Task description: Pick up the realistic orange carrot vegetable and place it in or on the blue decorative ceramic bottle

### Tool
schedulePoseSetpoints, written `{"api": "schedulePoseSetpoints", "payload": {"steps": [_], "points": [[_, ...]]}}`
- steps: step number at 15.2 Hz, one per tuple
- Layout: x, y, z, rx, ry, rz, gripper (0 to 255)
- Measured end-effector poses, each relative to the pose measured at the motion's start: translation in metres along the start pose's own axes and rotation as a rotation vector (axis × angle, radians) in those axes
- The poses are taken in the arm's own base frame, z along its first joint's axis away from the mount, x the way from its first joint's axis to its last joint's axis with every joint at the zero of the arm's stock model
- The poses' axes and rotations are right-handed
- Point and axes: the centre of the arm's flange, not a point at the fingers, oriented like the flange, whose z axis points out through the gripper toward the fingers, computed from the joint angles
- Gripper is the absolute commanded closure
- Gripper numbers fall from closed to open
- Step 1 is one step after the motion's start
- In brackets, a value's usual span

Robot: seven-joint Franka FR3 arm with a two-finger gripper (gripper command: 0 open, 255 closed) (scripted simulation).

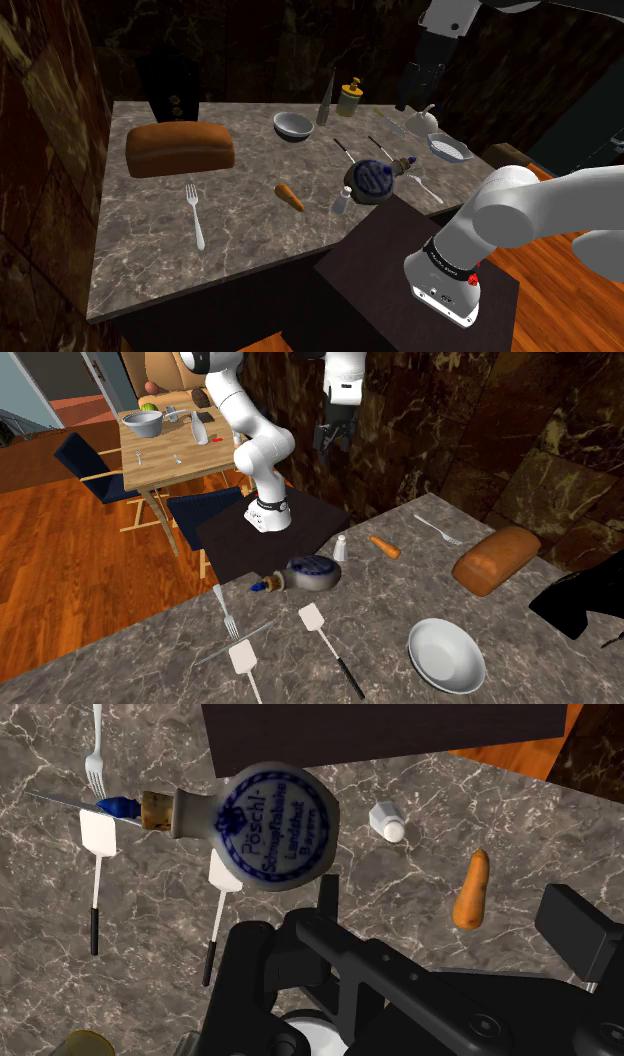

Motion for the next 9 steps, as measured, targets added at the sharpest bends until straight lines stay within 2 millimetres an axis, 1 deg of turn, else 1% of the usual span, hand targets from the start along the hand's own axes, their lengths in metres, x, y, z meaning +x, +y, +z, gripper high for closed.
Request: {"api": "schedulePoseSetpoints", "payload": {"steps": [1, 2, 3, 5, 9], "points": [[0.0, 0.0, 0.0, 0.0, 0.0, 0.0, 0], [0.002, -0.003, 0.005, 0.0, 0.0, -0.001, 0], [0.005, -0.006, 0.014, -0.001, 0.0, -0.002, 0], [0.016, -0.017, 0.036, -0.002, 0.002, -0.006, 0], [0.035, -0.04, 0.073, -0.004, 0.009, -0.013, 0]]}}
